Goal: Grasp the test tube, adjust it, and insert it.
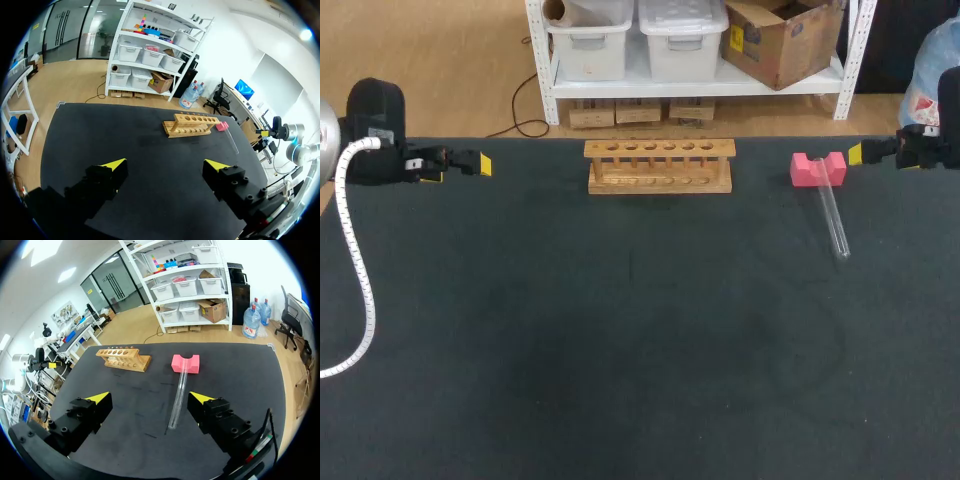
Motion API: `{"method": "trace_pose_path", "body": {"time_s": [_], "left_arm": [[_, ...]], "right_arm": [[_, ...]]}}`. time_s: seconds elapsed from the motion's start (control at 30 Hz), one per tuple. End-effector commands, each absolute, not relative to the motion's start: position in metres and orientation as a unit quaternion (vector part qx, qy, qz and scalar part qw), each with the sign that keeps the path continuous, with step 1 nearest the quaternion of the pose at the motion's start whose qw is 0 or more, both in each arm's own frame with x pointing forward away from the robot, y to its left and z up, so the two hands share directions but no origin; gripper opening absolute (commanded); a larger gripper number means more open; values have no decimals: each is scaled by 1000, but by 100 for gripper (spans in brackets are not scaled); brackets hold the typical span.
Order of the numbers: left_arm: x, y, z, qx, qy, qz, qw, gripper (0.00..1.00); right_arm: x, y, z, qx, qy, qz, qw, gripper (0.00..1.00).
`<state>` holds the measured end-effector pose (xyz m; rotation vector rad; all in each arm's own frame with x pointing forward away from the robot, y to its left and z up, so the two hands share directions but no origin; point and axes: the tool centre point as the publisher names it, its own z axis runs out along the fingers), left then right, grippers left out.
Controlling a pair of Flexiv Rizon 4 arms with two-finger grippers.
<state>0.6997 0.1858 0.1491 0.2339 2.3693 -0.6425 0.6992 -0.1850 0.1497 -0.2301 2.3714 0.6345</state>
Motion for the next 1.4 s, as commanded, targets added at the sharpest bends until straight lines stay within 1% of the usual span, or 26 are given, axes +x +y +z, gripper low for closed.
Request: {"method": "trace_pose_path", "body": {"time_s": [0.03,0.8,0.93,1.03,1.17,1.33,1.4], "left_arm": [[700,184,150,88,909,-242,329,100],[700,184,150,88,909,-242,329,100],[698,194,164,128,887,-222,384,100],[697,197,170,189,859,-207,429,100],[690,200,178,267,804,-234,477,100],[689,205,178,310,739,-312,510,100],[689,206,177,334,720,-338,506,100]], "right_arm": [[699,-185,150,-88,908,242,331,100],[699,-185,150,-88,908,242,331,100],[699,-185,150,-88,908,242,331,100],[699,-185,150,-88,908,242,331,100],[699,-185,150,-88,908,242,331,100],[699,-185,150,-88,908,242,331,100],[699,-185,150,-88,908,242,331,100]]}}
